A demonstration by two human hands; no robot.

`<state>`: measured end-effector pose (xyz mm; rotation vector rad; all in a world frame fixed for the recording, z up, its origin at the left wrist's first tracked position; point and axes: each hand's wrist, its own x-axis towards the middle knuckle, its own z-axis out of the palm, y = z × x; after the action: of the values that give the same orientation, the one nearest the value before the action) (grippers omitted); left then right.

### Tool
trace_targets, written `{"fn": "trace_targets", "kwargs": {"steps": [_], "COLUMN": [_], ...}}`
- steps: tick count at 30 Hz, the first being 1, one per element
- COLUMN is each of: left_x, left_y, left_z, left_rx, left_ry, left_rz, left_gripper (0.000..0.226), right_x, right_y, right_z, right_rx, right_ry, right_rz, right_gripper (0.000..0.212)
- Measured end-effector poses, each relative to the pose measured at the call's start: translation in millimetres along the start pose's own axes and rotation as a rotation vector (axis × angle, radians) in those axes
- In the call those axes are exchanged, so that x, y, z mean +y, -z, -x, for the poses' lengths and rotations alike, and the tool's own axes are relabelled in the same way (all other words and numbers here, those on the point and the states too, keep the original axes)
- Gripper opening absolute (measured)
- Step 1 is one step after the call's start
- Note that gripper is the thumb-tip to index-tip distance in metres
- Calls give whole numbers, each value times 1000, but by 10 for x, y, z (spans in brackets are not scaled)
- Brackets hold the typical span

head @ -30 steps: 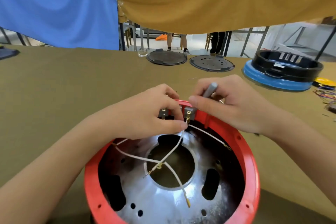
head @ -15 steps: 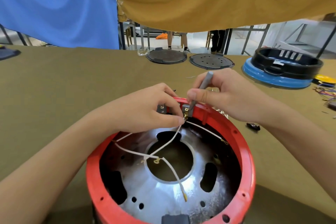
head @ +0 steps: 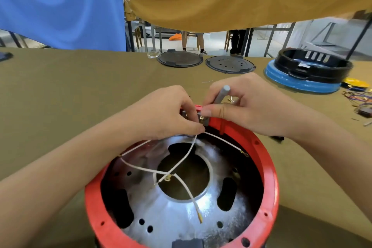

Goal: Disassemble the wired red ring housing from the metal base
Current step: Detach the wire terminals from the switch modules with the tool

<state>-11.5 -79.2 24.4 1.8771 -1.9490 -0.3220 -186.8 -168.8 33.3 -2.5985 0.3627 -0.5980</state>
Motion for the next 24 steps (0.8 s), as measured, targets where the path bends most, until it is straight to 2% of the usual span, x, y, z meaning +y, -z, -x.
{"fn": "trace_targets", "kwargs": {"steps": [5,10,13,19,24], "left_x": [-39,-88,-93,-84,-80], "left_y": [-11,0,3,7,0], "left_z": [-11,-18,-11,-9,-6], "left_rx": [-14,-35,-40,-46,-38], "left_ry": [-1,-14,-18,-10,-19], "left_rz": [33,51,52,36,43], "left_gripper": [14,12,12,12,11], "right_x": [69,96,101,37,63], "right_y": [-18,-43,-20,29,0], "right_z": [-46,-54,-45,4,-38], "right_rx": [66,103,94,5,45], "right_ry": [-111,-150,-119,22,-44], "right_rz": [-194,-253,-247,-43,-96], "right_gripper": [20,23,22,12,19]}}
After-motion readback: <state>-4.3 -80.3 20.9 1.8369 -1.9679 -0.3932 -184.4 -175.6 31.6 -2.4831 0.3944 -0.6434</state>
